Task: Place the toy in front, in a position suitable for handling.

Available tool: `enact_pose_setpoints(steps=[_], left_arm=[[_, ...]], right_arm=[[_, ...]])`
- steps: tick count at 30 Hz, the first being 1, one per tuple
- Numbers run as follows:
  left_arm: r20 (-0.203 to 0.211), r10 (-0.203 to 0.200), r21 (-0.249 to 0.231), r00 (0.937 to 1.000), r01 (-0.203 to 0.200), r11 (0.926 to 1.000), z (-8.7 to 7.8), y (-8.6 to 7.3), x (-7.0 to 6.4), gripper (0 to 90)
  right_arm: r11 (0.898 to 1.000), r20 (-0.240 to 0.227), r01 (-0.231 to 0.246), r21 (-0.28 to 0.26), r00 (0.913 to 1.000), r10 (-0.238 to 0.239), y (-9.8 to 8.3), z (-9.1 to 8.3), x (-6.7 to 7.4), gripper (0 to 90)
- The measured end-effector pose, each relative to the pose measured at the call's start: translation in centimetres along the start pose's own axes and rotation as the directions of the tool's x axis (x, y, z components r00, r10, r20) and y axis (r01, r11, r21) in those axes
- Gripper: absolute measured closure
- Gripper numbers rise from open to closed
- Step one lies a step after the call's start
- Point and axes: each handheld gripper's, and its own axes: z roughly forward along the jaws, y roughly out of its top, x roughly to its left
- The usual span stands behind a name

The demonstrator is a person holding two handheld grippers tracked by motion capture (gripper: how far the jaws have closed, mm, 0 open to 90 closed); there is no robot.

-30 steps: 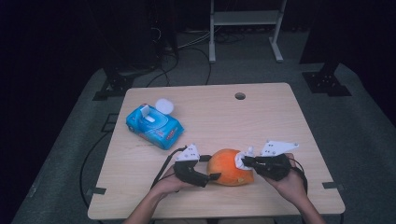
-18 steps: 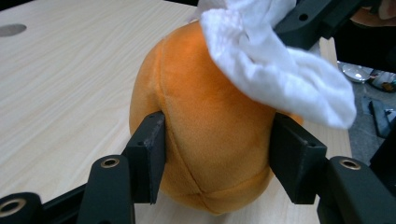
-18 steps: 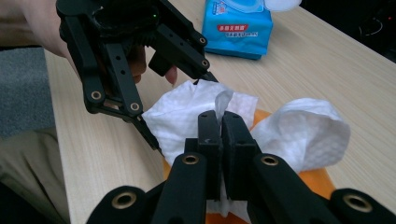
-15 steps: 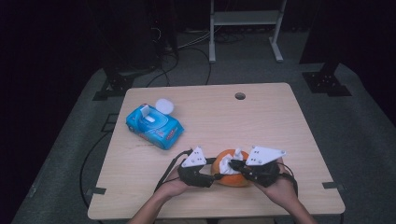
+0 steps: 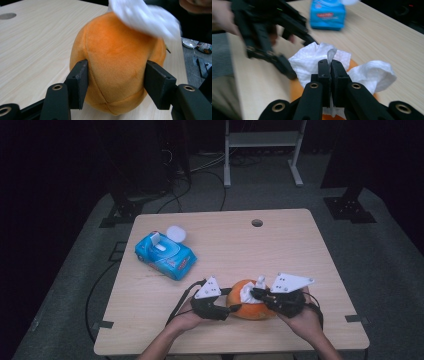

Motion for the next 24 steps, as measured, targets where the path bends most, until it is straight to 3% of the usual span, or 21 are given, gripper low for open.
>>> enact_pose_setpoints(steps=[3,5,7,12,16,20,24], left_arm=[[-0.003,0.025,0.011,0.9997,-0.024,0.9996,0.2,0.2,-0.3,39.5],[0.0,0.018,0.014,0.9998,-0.018,0.9997,0.2,-0.2,-0.1,39.5],[-0.002,-0.001,0.013,1.0,0.001,0.9999,0.0,-0.4,0.2,39.5],[-0.003,-0.021,0.015,0.9998,0.021,0.9997,-0.1,-0.8,0.9,39.2],[0.012,-0.045,0.017,0.9989,0.045,0.9988,-0.2,-0.8,1.3,34.8],[0.059,-0.092,-0.023,0.994,0.093,0.9954,-0.4,-0.5,1.3,23.6],[0.056,-0.068,0.002,0.9961,0.068,0.9977,-0.1,-0.7,0.9,25.1]], right_arm=[[0.999,-0.047,0.04,0.019,0.9981,-0.039,0.5,1.1,1.7,86.4],[0.998,-0.058,0.052,0.036,0.9971,-0.05,0.5,1.7,2.0,86.4],[0.998,-0.05,0.046,0.033,0.9977,-0.045,0.4,1.5,1.5,86.5],[0.999,0.038,-0.016,0.027,0.9992,0.015,-0.3,-0.3,-1.2,86.4],[0.995,0.023,-0.092,0.04,0.9956,0.091,-1.8,-0.4,-2.8,86.3],[0.994,-0.007,-0.088,0.06,0.996,0.089,-1.9,0.1,-2.2,86.2],[0.995,-0.046,-0.049,0.091,0.9975,0.053,-1.2,0.5,-0.9,86.2]])
